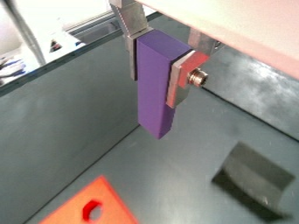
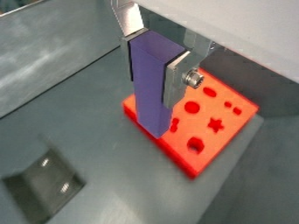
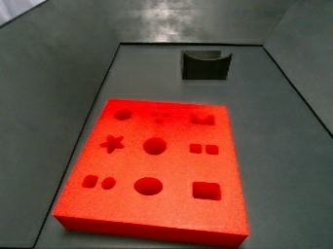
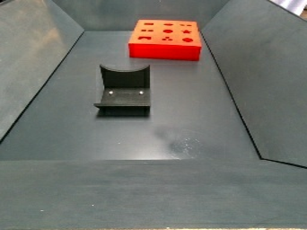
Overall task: Pick up the rectangle object. Move up. Move to above the board. Insert the rectangle object.
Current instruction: Move to above the board.
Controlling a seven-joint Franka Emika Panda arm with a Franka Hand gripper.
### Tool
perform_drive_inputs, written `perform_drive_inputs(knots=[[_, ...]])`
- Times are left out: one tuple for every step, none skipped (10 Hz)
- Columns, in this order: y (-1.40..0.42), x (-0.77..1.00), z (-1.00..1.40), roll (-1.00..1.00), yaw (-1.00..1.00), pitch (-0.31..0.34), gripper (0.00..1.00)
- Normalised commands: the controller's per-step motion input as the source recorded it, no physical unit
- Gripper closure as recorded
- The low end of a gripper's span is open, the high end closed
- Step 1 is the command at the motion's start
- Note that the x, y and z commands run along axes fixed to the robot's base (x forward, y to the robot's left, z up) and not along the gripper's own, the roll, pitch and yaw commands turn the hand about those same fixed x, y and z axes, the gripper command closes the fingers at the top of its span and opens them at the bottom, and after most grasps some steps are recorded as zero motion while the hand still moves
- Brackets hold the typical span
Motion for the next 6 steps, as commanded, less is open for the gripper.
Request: perform_drive_inputs(knots=[[-1.0,0.4,0.13,0.0,0.01,0.136,1.0],[-1.0,0.41,0.14,0.0,0.01,0.141,1.0],[-1.0,0.43,0.14,0.0,0.01,0.136,1.0],[-0.72,0.34,0.11,0.02,0.01,0.143,1.0],[-0.43,0.24,0.07,0.03,0.01,0.135,1.0],[-0.25,0.16,0.05,0.03,0.01,0.105,1.0]])
